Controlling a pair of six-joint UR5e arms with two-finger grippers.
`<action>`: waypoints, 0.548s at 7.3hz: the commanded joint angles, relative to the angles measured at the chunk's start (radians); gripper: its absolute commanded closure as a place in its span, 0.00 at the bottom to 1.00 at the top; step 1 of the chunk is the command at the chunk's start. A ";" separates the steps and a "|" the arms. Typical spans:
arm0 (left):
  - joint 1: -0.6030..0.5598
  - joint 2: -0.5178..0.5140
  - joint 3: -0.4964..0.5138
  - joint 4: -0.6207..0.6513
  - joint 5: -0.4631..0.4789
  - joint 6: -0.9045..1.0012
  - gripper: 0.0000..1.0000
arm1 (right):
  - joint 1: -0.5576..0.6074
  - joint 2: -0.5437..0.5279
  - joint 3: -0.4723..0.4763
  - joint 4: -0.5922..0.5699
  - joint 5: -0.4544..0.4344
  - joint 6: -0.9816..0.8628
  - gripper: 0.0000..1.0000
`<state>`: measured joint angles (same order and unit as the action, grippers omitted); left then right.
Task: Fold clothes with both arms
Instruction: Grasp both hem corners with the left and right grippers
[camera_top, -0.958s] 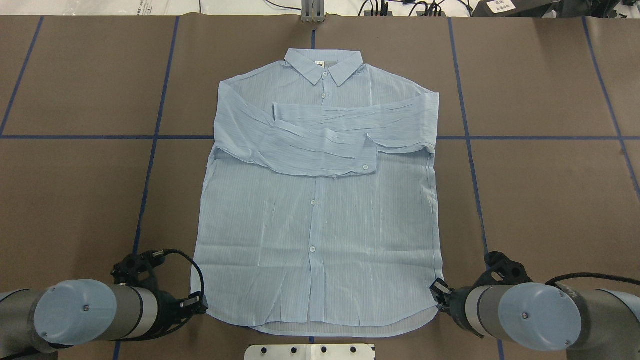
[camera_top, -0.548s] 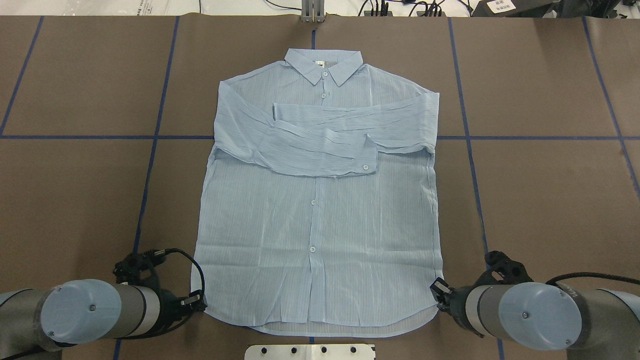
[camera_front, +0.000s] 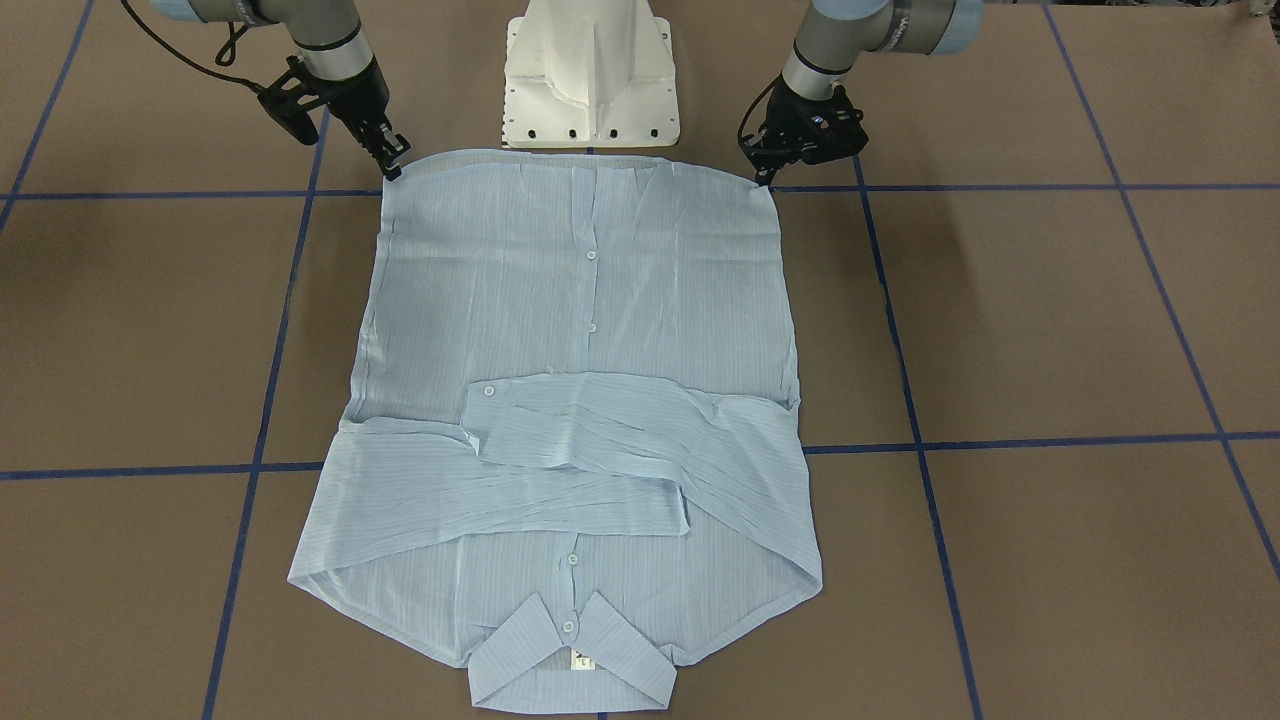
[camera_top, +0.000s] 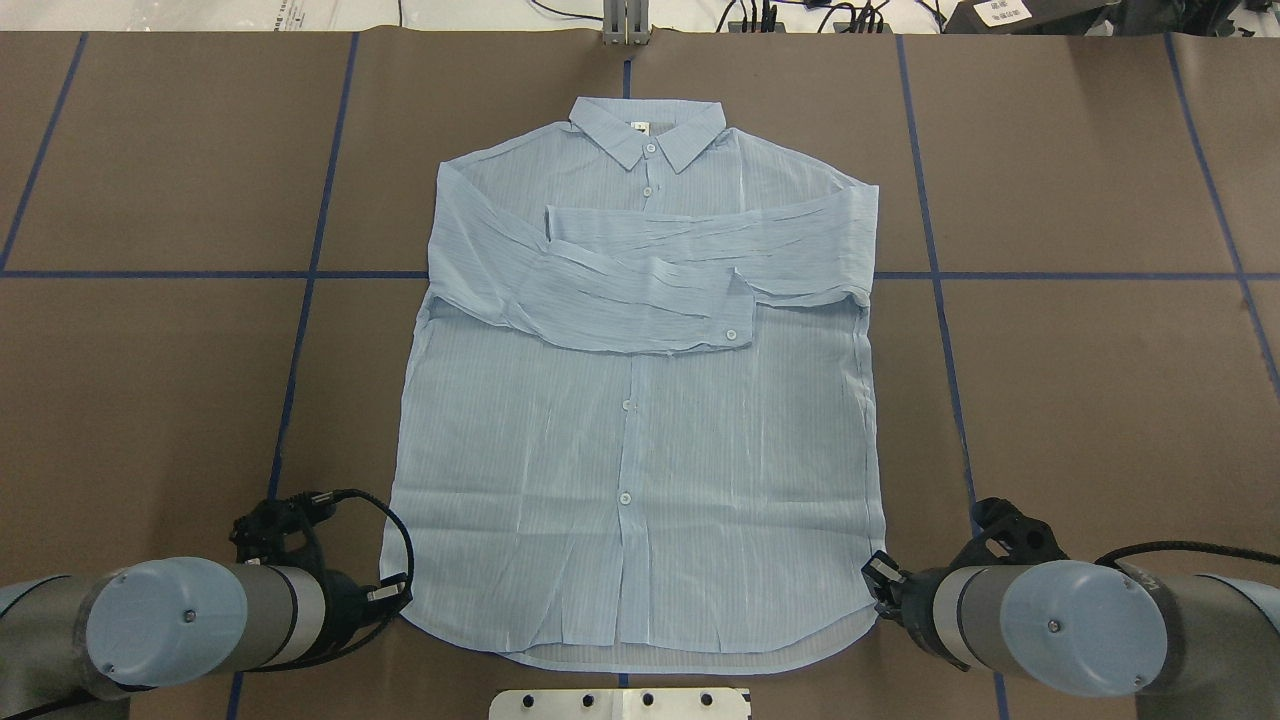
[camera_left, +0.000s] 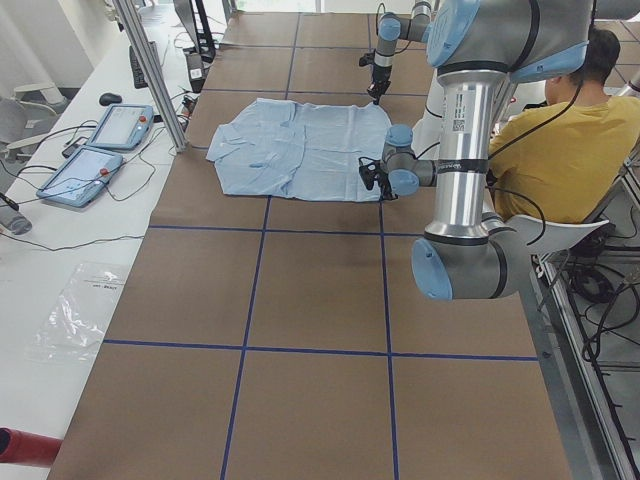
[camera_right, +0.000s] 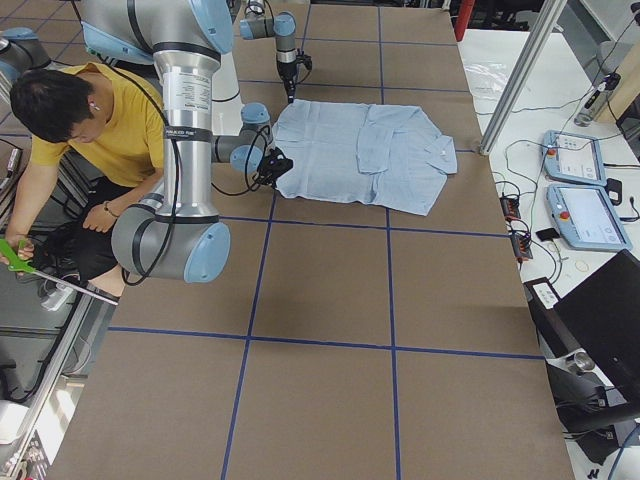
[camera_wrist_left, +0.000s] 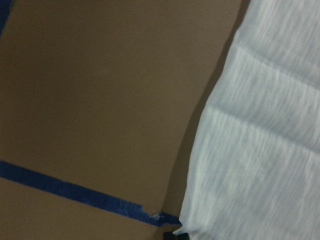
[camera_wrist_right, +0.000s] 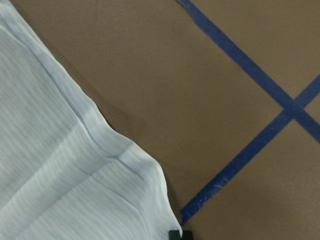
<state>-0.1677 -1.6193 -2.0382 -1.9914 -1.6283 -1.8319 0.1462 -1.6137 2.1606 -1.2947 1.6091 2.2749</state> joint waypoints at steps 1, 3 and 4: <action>-0.006 -0.002 -0.014 -0.001 0.028 -0.001 1.00 | 0.003 -0.002 0.002 0.000 0.000 0.000 1.00; 0.002 0.002 -0.071 -0.001 0.028 -0.006 1.00 | 0.012 -0.008 0.019 0.000 0.002 0.000 1.00; 0.008 0.004 -0.085 -0.001 0.028 -0.012 1.00 | 0.012 -0.017 0.039 -0.002 0.002 0.000 1.00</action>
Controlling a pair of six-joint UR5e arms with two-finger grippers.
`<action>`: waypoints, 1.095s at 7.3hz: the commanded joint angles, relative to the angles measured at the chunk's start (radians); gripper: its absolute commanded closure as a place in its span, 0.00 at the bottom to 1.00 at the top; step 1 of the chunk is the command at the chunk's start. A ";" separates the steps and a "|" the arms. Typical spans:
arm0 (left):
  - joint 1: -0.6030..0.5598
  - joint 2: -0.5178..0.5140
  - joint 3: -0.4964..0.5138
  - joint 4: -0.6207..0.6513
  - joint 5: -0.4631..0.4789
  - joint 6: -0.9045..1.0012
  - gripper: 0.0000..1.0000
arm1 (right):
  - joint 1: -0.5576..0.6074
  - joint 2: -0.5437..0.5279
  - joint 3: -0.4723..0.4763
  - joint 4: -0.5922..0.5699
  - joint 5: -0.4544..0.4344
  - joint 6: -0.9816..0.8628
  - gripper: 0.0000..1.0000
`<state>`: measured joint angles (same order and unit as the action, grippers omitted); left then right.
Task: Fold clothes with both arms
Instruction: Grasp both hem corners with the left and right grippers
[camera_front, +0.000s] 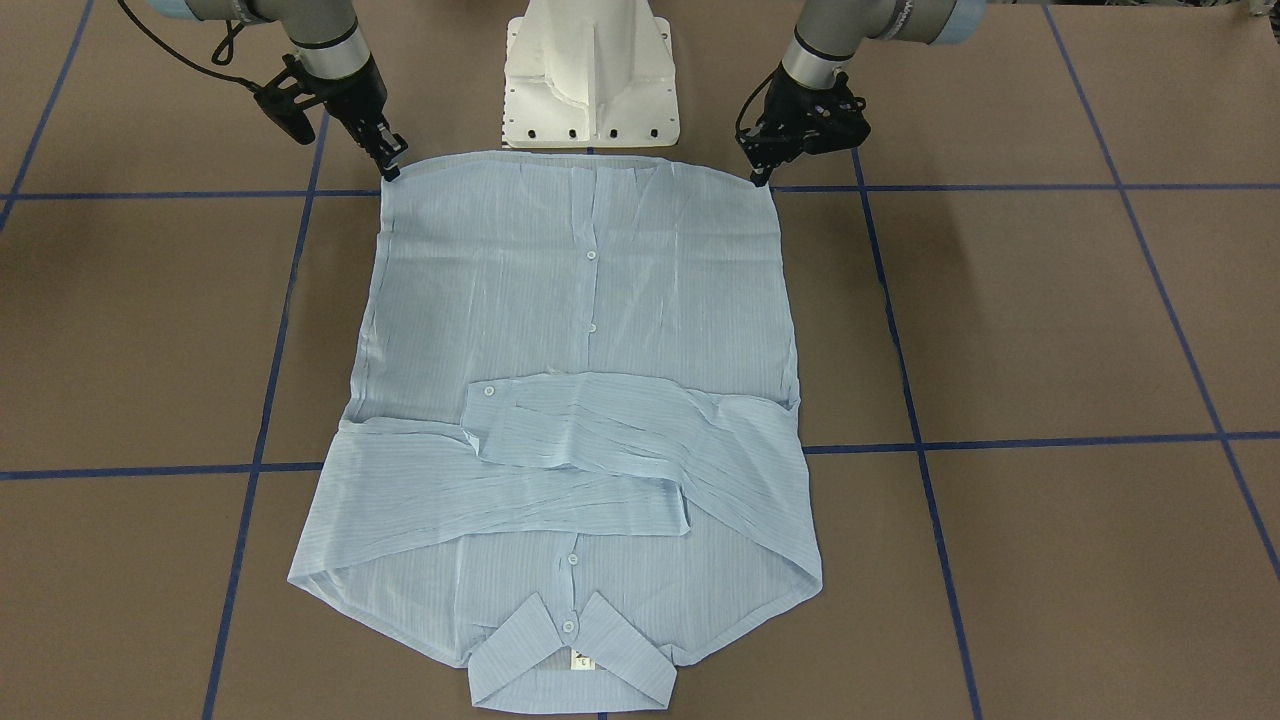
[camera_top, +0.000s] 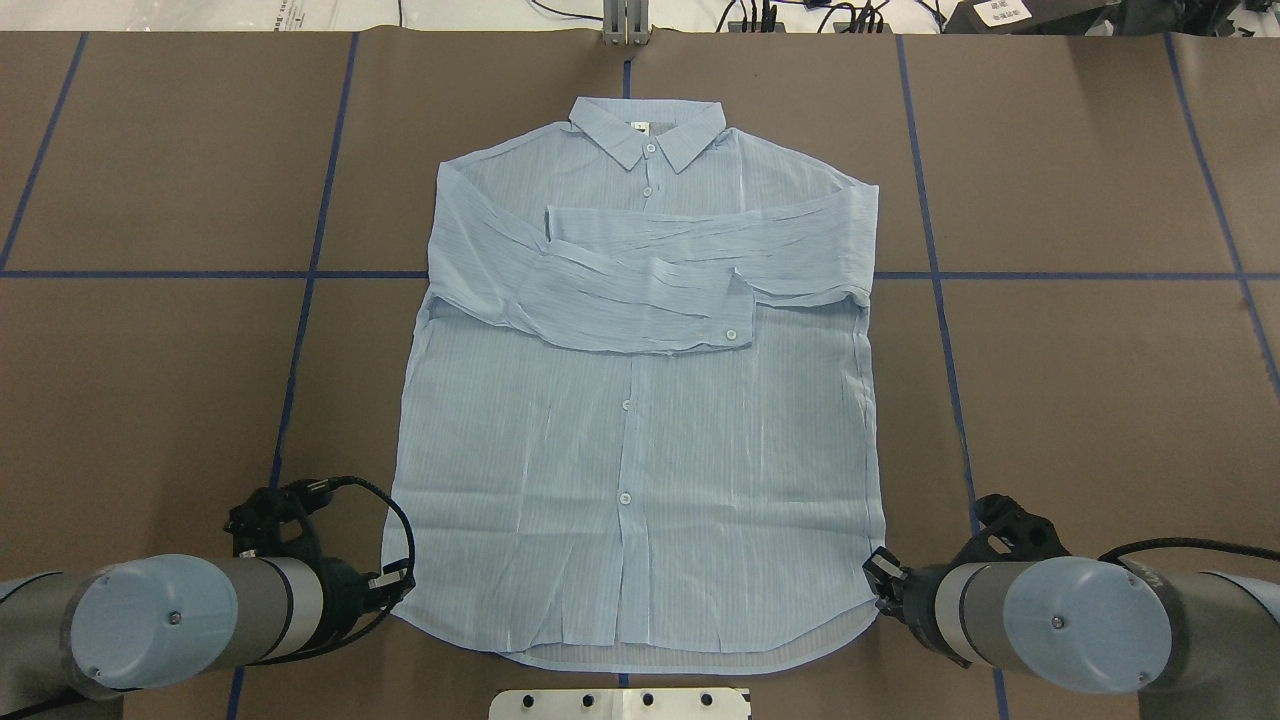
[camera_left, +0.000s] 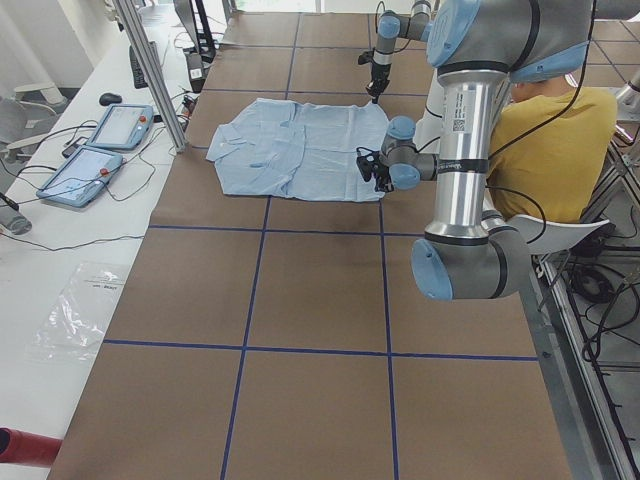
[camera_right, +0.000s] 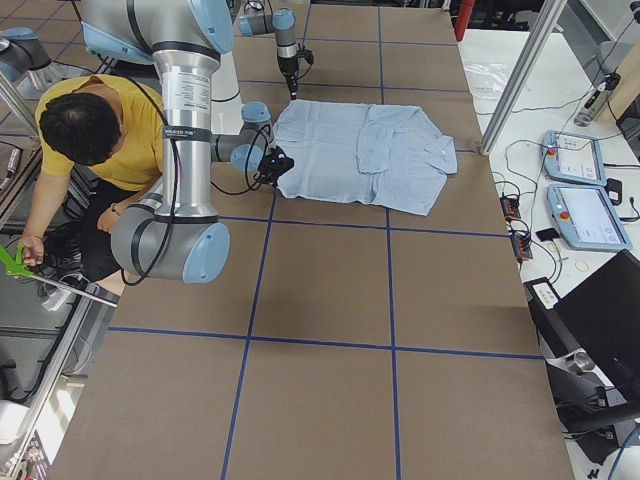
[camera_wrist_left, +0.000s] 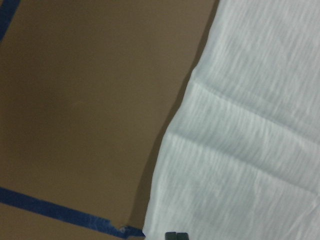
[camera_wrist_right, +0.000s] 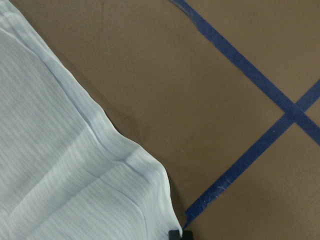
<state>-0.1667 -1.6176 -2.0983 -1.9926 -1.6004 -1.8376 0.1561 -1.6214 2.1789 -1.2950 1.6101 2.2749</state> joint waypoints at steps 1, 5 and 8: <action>0.007 0.005 -0.025 0.001 0.000 -0.005 1.00 | 0.000 -0.011 0.021 -0.003 -0.001 0.000 1.00; 0.016 -0.001 0.030 0.054 0.000 0.004 0.36 | -0.003 -0.009 0.019 -0.015 -0.001 0.000 1.00; 0.022 -0.004 0.032 0.054 0.000 0.004 0.44 | -0.003 -0.009 0.021 -0.015 -0.001 0.000 1.00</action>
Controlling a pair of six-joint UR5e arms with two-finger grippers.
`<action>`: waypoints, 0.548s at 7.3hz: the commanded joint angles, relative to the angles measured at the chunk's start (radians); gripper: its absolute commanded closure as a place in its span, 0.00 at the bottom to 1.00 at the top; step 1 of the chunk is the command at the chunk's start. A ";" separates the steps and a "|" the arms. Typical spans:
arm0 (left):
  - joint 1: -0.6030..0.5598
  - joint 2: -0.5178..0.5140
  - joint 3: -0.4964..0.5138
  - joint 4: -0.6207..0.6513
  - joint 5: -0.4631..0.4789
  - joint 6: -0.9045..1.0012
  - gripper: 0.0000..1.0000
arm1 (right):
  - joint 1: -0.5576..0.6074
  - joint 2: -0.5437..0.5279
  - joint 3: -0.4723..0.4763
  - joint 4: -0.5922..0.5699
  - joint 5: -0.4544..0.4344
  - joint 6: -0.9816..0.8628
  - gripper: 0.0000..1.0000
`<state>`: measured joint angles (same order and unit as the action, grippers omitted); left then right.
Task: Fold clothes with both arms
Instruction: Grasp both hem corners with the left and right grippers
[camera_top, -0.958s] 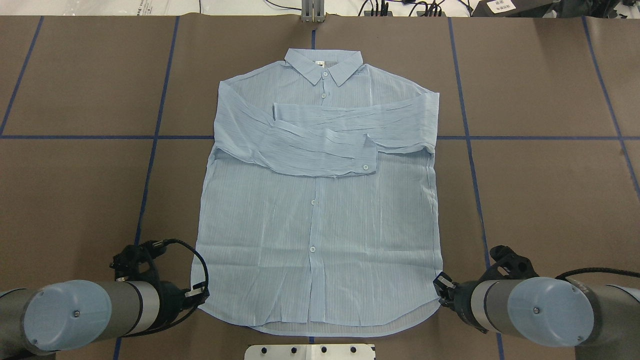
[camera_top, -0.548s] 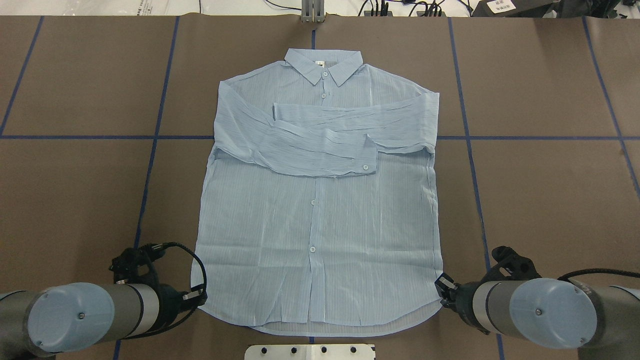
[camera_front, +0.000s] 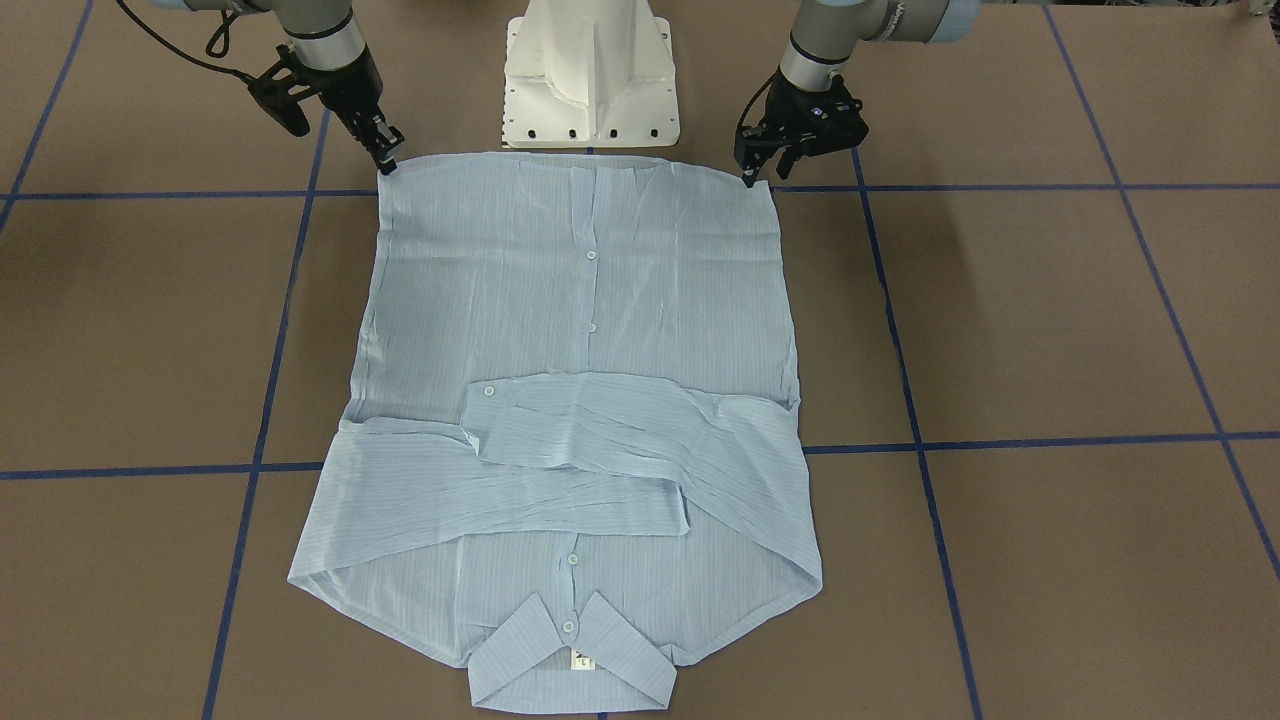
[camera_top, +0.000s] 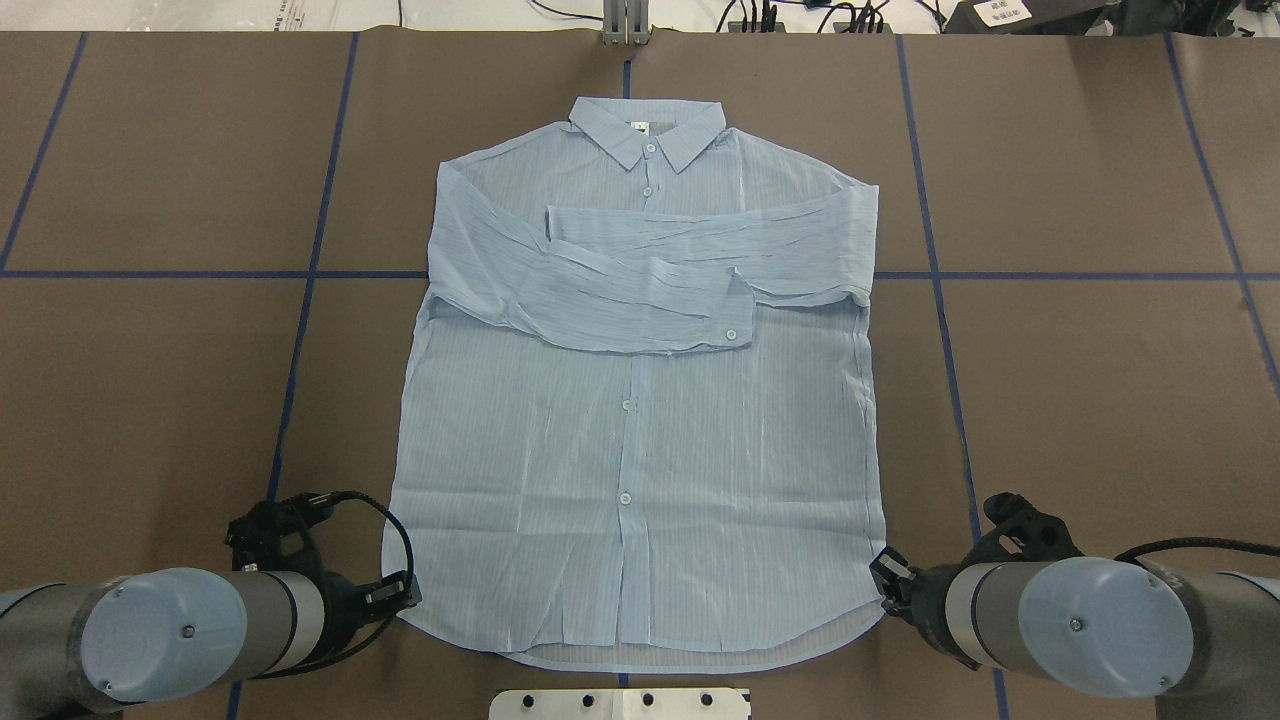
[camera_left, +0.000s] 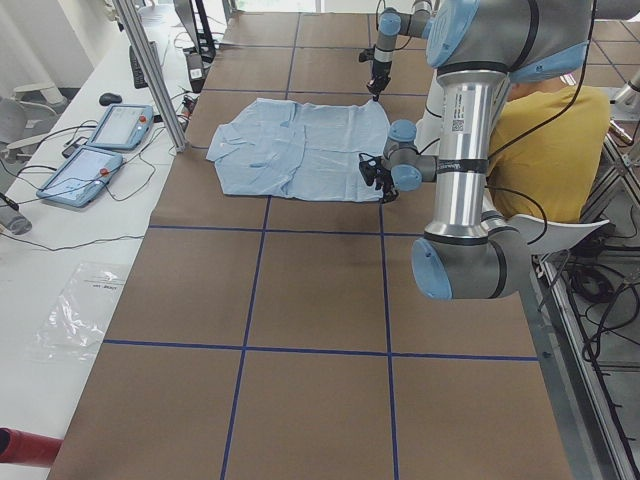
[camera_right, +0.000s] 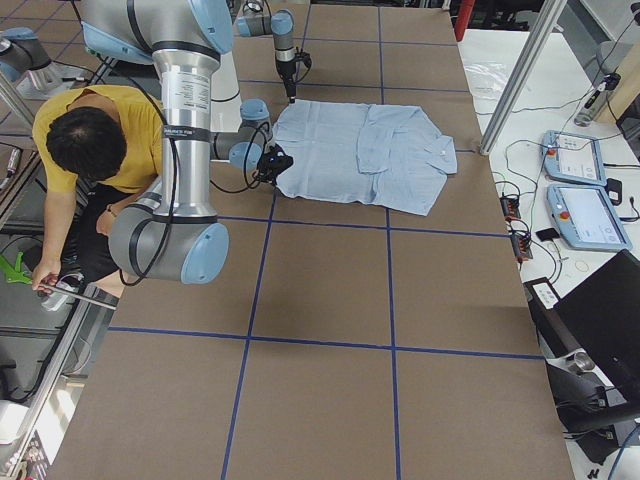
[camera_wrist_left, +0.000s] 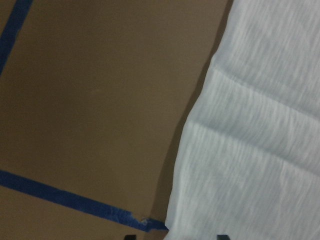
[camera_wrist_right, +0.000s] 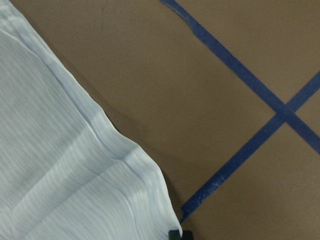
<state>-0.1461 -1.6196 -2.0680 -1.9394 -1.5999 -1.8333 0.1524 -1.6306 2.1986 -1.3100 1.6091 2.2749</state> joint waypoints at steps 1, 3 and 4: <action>0.002 -0.002 0.003 0.000 0.005 0.000 0.47 | 0.001 0.000 0.001 0.000 0.000 0.000 1.00; 0.003 -0.003 0.008 0.000 0.041 0.008 0.47 | -0.001 0.000 0.001 0.000 0.000 0.000 1.00; 0.003 -0.003 0.008 0.000 0.043 0.008 0.48 | 0.001 0.000 0.001 0.000 0.000 0.000 1.00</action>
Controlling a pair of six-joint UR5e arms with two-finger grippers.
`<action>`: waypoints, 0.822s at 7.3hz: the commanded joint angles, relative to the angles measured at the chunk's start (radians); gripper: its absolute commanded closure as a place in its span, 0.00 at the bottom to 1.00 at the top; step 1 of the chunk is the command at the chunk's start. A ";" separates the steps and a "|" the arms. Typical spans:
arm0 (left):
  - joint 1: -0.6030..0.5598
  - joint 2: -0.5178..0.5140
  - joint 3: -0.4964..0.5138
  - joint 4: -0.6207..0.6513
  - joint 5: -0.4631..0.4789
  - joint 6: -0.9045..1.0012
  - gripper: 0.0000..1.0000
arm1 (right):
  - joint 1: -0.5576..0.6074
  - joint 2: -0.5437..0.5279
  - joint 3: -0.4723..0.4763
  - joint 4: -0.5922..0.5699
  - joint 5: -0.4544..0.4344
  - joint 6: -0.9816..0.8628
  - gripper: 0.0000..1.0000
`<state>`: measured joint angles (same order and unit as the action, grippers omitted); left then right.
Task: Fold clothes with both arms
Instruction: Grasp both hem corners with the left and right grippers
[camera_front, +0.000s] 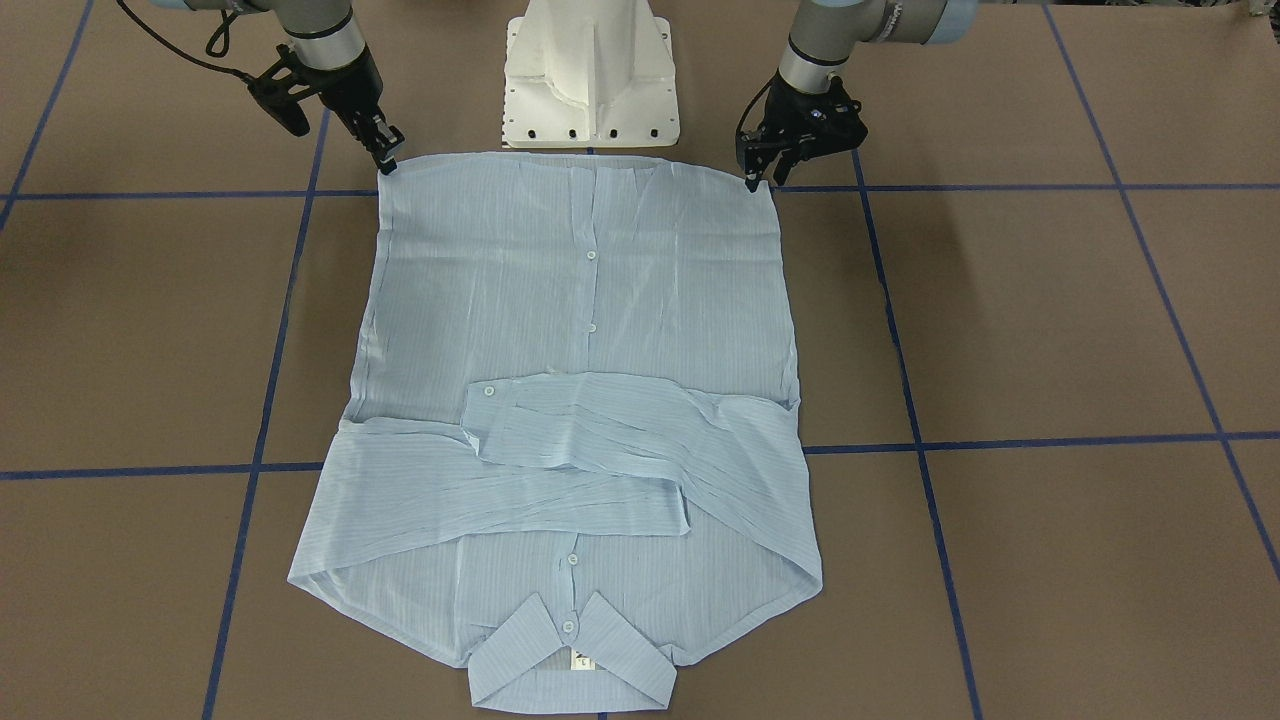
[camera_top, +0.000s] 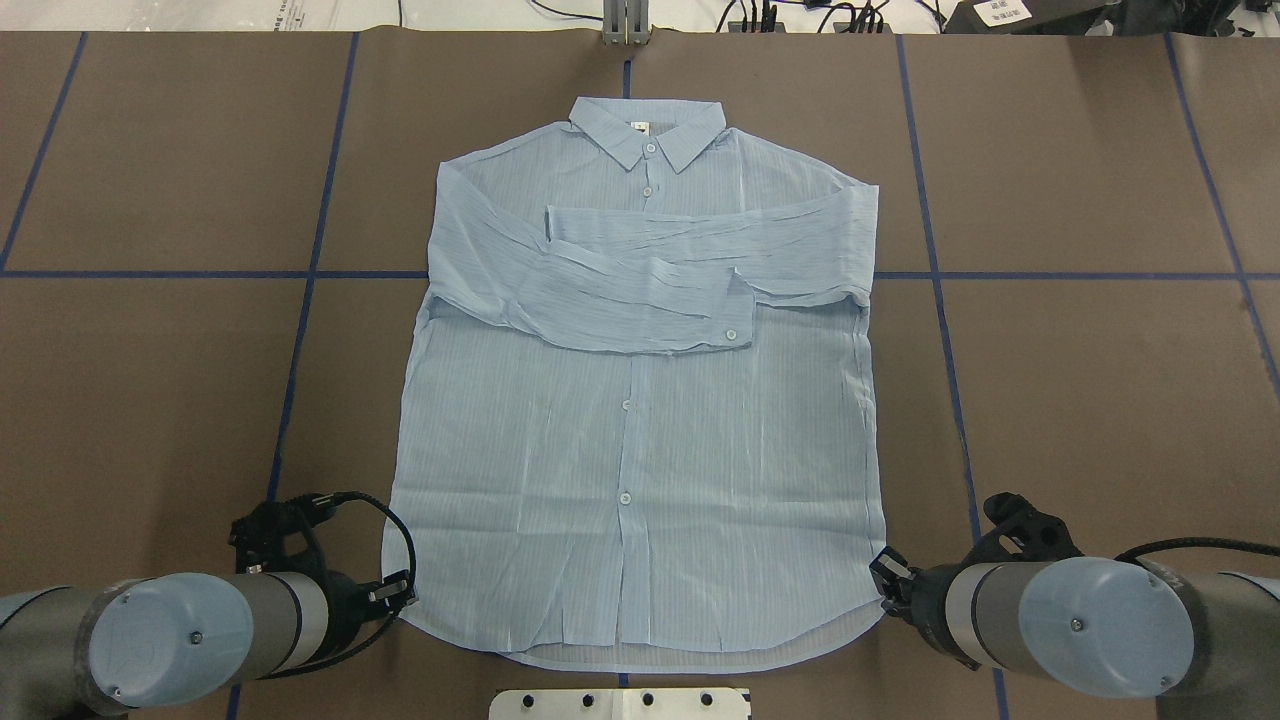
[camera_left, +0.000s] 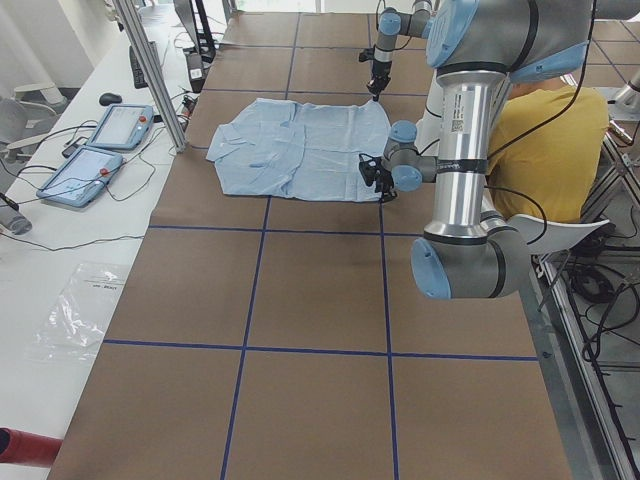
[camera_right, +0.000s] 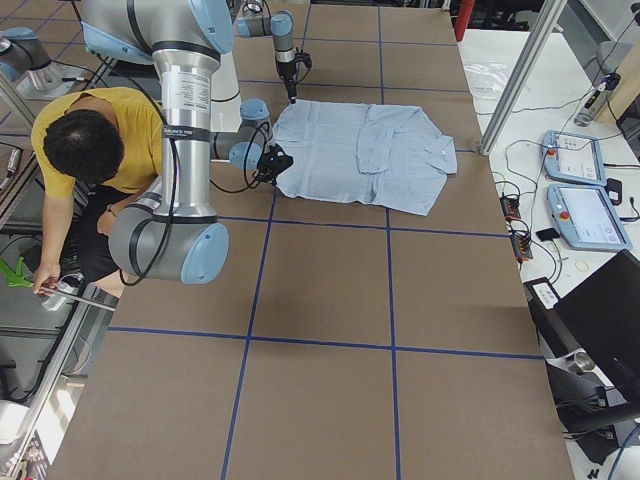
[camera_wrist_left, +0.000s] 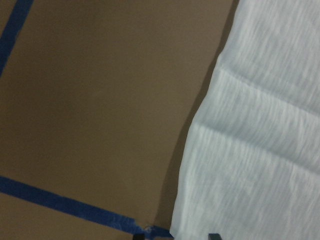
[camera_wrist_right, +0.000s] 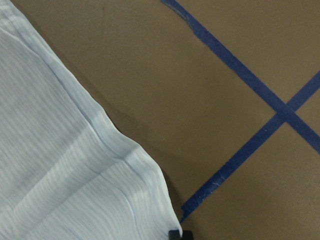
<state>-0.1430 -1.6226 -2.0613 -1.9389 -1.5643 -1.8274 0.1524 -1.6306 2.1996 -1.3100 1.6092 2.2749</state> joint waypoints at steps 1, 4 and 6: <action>0.000 0.000 0.001 0.000 0.007 0.002 0.60 | -0.001 0.000 0.000 0.000 0.000 0.000 1.00; 0.000 0.000 -0.005 0.000 0.051 0.000 1.00 | -0.001 0.000 0.000 0.000 0.000 0.000 1.00; -0.007 -0.037 -0.040 0.005 0.044 -0.007 1.00 | 0.001 0.000 0.000 0.000 0.002 0.000 1.00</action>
<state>-0.1459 -1.6360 -2.0788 -1.9373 -1.5208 -1.8285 0.1527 -1.6306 2.1997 -1.3100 1.6094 2.2749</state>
